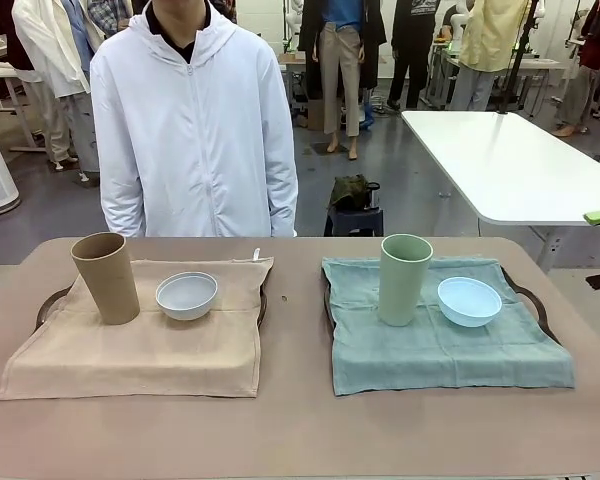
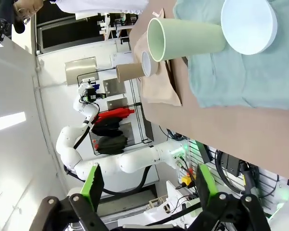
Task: Set up a tray with a mat and arrange the tableware.
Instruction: Place the Picnic Bowl and Reusable plastic cup back onto the Handle tray in front of the human's position.
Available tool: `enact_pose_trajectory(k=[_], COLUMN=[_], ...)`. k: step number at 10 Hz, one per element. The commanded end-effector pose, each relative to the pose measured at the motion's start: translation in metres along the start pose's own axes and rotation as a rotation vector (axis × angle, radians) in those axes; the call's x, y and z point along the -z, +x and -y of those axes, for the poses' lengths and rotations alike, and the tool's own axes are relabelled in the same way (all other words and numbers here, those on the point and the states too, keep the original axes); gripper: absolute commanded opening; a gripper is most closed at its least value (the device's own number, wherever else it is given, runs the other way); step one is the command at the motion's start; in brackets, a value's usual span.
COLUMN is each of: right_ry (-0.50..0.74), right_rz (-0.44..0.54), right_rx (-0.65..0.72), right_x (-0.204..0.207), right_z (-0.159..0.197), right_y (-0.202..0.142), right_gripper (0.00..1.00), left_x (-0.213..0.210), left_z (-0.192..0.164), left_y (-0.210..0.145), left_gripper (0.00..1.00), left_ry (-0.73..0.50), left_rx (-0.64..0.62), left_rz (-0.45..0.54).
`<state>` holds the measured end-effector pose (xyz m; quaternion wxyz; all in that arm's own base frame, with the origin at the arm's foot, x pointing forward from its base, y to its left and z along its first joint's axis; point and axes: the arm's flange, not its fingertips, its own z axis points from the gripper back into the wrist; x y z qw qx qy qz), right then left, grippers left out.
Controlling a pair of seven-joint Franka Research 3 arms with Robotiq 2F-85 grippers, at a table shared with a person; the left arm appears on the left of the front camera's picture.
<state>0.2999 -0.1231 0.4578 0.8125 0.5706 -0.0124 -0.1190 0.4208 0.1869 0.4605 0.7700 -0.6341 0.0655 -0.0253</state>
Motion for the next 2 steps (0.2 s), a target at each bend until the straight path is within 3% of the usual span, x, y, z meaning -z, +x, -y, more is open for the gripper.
enact_pose_trajectory(k=[1, 2], right_ry=[0.006, 0.006], right_rz=[-0.01, -0.01], right_rx=[-0.007, -0.007], right_x=[-0.0012, -0.0012], right_z=[0.0003, 0.0003], right_y=[-0.0012, -0.0012], right_gripper=[1.0, 1.0], left_x=[-0.0003, -0.0003], left_z=[0.003, 0.003], left_y=[-0.0028, -0.0028], left_gripper=[1.0, 1.0], left_ry=[-0.002, -0.002], left_rx=[0.003, 0.003], left_rz=[0.006, 0.006])
